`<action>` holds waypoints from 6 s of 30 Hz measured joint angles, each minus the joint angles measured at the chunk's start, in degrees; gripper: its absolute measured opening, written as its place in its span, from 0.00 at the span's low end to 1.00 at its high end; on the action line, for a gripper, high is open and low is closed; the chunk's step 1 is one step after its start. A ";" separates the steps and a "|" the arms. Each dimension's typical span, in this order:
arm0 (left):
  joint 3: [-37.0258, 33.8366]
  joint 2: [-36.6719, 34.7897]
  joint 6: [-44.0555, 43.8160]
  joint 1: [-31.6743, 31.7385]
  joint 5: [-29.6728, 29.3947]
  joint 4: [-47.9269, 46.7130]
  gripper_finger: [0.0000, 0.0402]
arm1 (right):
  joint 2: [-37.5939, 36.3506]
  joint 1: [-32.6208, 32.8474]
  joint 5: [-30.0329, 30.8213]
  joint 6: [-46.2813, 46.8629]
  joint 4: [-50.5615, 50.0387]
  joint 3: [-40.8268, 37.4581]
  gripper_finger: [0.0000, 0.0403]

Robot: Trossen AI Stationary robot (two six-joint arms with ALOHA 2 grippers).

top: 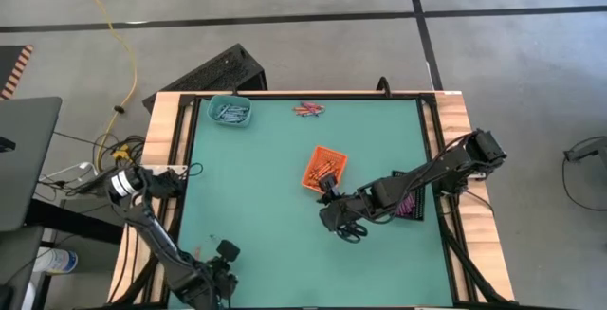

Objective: Sort crayons
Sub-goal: Put the orange crayon into the orange bin, then put the blue crayon into the blue bin

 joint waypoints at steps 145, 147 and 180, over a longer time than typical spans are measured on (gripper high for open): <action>4.76 -0.31 -73.50 -8.55 -13.84 -17.22 0.34 | 0.46 29.42 24.90 59.15 -13.79 0.00 0.29; 2.98 -0.28 -77.13 -9.17 -13.83 -15.05 0.34 | 0.46 29.42 24.79 59.03 -13.77 0.00 0.29; -5.86 -0.45 -81.95 -7.67 -6.37 -1.44 0.34 | 0.46 29.51 24.73 59.03 -13.25 0.00 0.29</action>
